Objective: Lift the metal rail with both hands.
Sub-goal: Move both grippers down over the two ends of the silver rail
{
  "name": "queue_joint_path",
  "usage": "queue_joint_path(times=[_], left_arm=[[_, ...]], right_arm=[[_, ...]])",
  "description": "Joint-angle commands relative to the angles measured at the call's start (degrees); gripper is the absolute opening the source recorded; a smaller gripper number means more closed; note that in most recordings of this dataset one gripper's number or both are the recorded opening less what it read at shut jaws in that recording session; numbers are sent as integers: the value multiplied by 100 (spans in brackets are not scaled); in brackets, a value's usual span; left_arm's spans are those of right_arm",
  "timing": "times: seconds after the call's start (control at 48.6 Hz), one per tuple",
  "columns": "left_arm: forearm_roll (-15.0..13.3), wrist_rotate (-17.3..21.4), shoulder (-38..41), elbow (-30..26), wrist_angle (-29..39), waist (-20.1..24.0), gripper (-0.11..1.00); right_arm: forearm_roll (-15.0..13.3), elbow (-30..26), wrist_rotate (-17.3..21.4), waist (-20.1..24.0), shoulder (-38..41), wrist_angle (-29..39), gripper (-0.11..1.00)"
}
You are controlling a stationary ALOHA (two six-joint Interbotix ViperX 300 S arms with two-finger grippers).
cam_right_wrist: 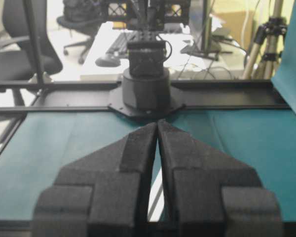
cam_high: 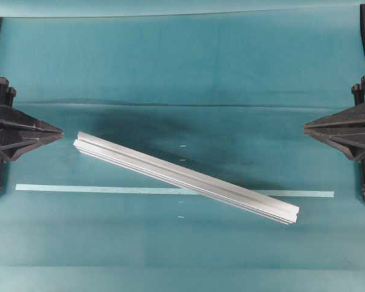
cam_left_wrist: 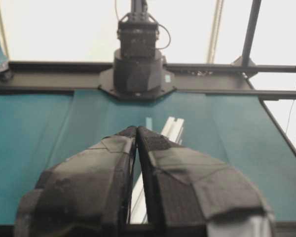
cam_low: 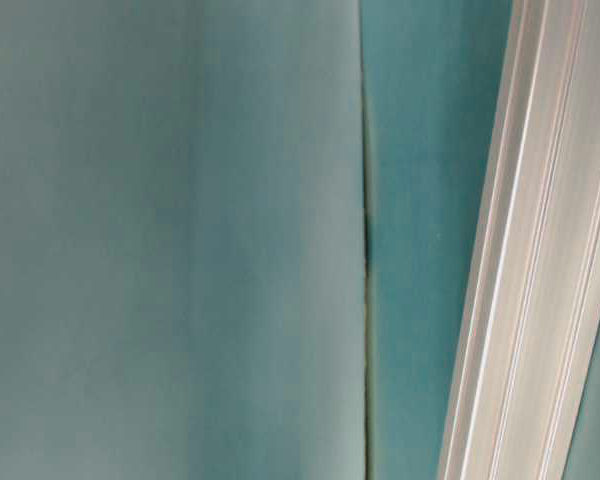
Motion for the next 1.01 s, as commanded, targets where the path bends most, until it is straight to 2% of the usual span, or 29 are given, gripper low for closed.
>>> queue_joint_path(times=[0.0,0.041,0.123,0.288,0.37,0.514,0.576,0.679,0.802,0.988], left_arm=[[62,-167,202,-114,290,35,14],[70,-237,246,-176,501,53,12],[79,-264,334,-325,809,53,1],[88,-237,431,-642,1468,70,-4],[88,-237,527,-861,2004,79,-4],[141,-176,870,-1327,3226,123,-4],[149,0,1081,-1573,3823,185,-4],[149,510,1415,-1942,4377,290,-4],[149,1116,1942,-2408,4825,510,-4],[149,1301,2681,-2944,5388,642,-4]], right_arm=[[26,-35,70,18,70,-53,14],[176,-62,114,26,70,-35,14],[457,-123,299,9,79,-18,3],[677,-290,677,-53,123,246,-2],[747,-589,932,-114,193,817,-2],[747,-1195,1415,-272,431,2320,-2],[747,-1441,1626,-316,563,2944,-2],[747,-1767,1978,-334,861,3876,-2],[747,-2039,2268,-264,1266,4526,-2],[747,-2461,2426,-26,2021,5159,-2]])
